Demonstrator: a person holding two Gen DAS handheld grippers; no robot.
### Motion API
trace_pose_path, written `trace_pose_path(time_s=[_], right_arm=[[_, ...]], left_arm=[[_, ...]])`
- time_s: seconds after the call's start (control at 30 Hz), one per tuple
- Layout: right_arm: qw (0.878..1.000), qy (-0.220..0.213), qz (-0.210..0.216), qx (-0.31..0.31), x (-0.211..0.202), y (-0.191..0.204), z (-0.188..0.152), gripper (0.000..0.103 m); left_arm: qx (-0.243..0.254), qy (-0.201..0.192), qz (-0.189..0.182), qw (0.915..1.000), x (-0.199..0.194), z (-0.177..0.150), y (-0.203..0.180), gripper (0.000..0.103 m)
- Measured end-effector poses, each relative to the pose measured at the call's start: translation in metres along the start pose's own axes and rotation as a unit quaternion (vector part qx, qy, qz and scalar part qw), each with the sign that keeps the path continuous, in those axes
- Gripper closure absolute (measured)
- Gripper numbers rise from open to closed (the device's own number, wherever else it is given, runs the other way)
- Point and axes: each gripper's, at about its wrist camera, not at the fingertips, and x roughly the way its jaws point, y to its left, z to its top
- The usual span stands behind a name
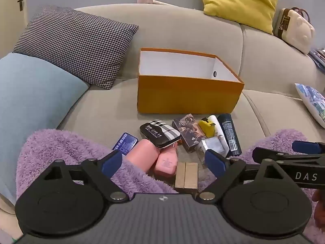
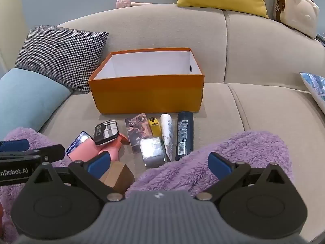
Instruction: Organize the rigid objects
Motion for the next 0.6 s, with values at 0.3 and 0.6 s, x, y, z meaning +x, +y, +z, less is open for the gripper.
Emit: trace_pose_path(time_s=[0.3,0.6], right_arm=[[1.0,-0.001,0.003,0.002,-0.0014,-0.0021,-0.0008,0.002],[1.0,-0.002,0.004,0.005,-0.0029,-0.0044,-0.0015,0.002]], left_arm=[[0.011,-0.011,-0.014,0.9998,-0.0068,0.0,-0.0049,0.009],[0.014,-0.01,-0.008,0.9998,-0.0078,0.0006,-0.0039,0.01]])
